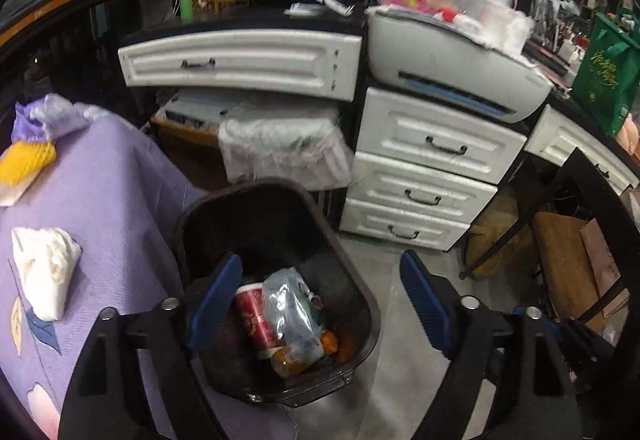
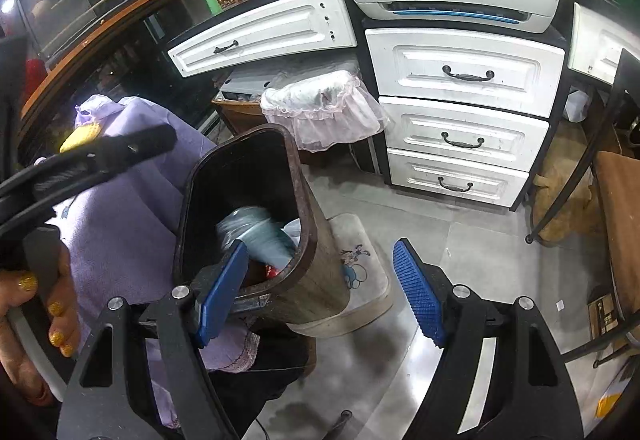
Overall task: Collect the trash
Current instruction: 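Carry the carton and tissues over the black bin and release both, then grasp the orange foam net with the left tool while the right tool grasps the white tissue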
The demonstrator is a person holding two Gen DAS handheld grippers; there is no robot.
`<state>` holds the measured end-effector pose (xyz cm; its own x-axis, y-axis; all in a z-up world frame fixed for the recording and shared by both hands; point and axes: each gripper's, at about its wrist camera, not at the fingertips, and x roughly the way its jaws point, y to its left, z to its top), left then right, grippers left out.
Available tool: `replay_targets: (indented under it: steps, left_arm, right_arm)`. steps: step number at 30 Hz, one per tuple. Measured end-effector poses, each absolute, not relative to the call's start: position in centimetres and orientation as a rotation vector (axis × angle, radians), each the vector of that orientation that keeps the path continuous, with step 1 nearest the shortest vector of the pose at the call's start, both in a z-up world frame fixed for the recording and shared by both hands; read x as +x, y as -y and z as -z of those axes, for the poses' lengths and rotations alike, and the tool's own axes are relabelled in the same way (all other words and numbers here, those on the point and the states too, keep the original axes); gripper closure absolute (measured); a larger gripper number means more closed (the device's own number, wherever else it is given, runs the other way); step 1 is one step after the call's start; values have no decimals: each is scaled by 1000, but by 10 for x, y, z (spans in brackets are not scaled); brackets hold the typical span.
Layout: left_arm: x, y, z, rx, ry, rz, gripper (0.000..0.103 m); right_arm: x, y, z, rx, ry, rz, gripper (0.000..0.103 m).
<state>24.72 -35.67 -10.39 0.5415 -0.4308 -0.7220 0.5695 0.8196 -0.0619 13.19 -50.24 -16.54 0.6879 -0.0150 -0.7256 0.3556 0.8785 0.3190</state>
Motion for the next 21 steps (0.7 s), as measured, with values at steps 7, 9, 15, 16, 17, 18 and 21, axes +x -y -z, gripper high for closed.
replay_targets:
  steps: [7, 9, 15, 16, 17, 18, 21]
  left_arm:
    - [232, 339, 80, 157, -713, 596, 14]
    - [228, 330, 73, 133, -701, 597, 13]
    - [216, 300, 53, 113, -637, 565, 10]
    - [215, 295, 51, 111, -629, 558, 9]
    - [214, 288, 47, 106, -619, 549, 8]
    - [213, 281, 44, 100, -610, 541, 6]
    - [208, 261, 39, 102, -589, 526, 6]
  right_arm:
    - [132, 498, 156, 470, -767, 197, 27]
    - [133, 494, 153, 469, -759, 188, 25]
    - [134, 476, 138, 446, -734, 146, 22]
    - [136, 472, 134, 440, -730, 137, 22]
    - [136, 468, 131, 436, -725, 126, 20]
    - [137, 465, 129, 434, -722, 117, 20]
    - [140, 446, 117, 414, -705, 70, 18]
